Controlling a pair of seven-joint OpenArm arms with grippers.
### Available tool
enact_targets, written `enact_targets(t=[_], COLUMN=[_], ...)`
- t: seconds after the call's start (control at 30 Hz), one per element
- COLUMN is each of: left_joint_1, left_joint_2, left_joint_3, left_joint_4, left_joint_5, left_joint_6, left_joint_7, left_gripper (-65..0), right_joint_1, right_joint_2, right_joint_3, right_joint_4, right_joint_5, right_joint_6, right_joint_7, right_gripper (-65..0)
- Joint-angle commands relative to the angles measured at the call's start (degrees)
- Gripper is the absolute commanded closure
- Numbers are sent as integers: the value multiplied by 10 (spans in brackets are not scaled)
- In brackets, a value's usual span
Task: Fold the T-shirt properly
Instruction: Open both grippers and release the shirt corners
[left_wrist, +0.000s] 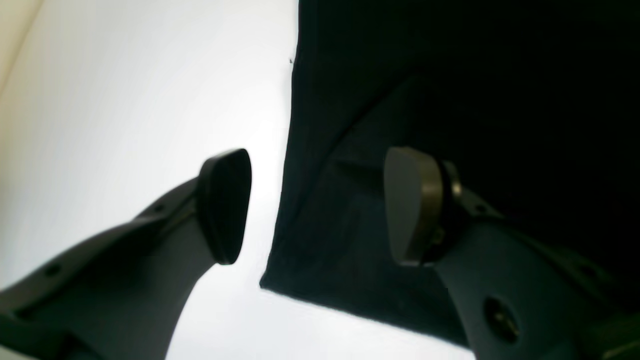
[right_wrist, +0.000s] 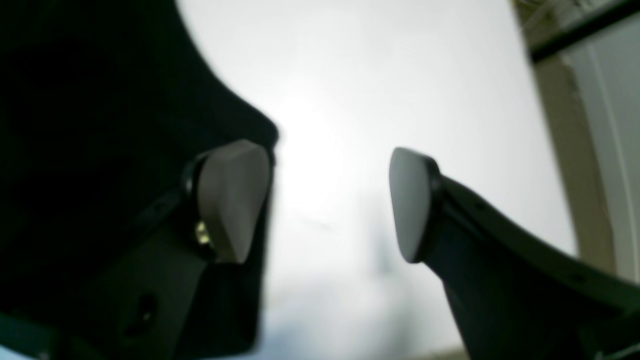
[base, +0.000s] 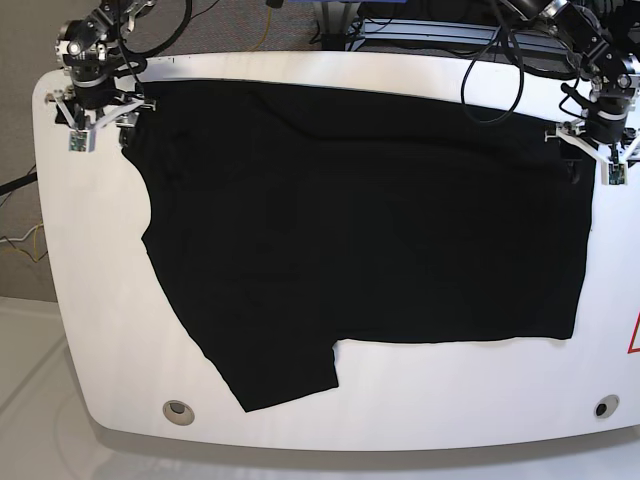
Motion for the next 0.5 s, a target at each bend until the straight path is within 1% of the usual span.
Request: enact_targets(t=[0.0,0.33,0.47], left_joint_1=[0,15,18], left_joint_2=[-6,-6,2], left_joint_3=[-2,-13,-18], left_joint_4=[13,11,10], left_joint_5=[-6,-6,-6], left_joint_6=[3,3,3], left_joint_7=[-14,-14,-15], left_gripper=[-392,-392,-392], right_joint_1=[-1,-3,-3], right_joint_2=[6,6,6], right_joint_3=[0,2,3], right_joint_4=[13,10,10], right_joint_5=[5,5,5], right_joint_6=[0,0,0], right_joint_7=[12,12,12], right_gripper=[-401,-401,-401])
